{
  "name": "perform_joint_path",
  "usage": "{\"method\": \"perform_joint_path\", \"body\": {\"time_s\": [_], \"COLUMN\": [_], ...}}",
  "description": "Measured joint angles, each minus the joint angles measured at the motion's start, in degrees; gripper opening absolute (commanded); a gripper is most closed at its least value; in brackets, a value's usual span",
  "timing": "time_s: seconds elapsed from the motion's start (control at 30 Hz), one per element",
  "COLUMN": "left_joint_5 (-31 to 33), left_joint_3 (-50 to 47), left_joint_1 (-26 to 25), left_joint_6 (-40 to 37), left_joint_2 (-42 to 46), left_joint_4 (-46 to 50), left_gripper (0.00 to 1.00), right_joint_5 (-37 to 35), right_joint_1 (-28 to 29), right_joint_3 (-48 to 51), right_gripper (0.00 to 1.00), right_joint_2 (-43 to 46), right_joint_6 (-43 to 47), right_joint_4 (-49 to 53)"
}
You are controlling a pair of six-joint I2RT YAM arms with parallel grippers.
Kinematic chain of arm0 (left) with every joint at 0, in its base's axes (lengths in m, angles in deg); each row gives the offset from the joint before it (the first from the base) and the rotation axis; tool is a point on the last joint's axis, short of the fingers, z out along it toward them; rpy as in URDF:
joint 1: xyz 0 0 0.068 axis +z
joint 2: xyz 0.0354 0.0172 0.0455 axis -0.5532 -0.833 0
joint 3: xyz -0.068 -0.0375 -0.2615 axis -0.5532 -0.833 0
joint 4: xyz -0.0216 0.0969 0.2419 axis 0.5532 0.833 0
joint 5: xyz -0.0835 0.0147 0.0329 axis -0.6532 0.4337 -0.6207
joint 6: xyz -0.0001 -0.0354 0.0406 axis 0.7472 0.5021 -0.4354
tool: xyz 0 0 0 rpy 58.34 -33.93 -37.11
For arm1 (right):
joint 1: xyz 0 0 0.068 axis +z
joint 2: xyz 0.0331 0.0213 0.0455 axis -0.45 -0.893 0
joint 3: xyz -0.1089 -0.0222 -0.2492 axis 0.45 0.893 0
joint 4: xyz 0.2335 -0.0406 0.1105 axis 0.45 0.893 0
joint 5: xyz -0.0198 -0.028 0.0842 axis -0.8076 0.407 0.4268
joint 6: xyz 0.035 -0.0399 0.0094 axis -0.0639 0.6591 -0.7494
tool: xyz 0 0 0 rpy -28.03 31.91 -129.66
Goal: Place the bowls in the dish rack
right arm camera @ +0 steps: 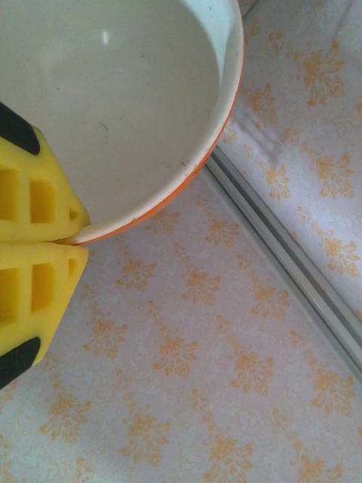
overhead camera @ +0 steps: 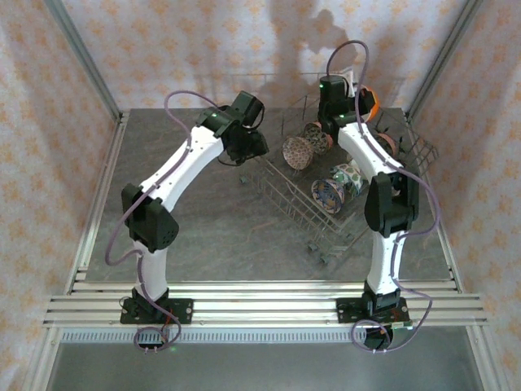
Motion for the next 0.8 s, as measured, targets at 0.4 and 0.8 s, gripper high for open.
{"method": "perform_joint_path", "body": {"time_s": [0.4,0.8], "left_joint_5": [-1.3,-5.1], "left_joint_3": [-3.3,-4.6], "left_joint_1": [3.5,7.5], "left_joint_6": [3.5,-2.2], "left_joint_2": [2.2,2.6], "left_joint_4": [-1.2,-2.6], "left_gripper": [0.05,0.28], "right_joint_5": [-0.6,-4.2], "right_joint_1": [-0.3,-0.3], "right_joint_3": [-8.5,-14.5], "right_gripper": [0.0,0.0], "right_joint_2": [-2.1,-5.0], "right_joint_6": [0.3,-10.3], "right_joint_4": [3.1,23.8]}}
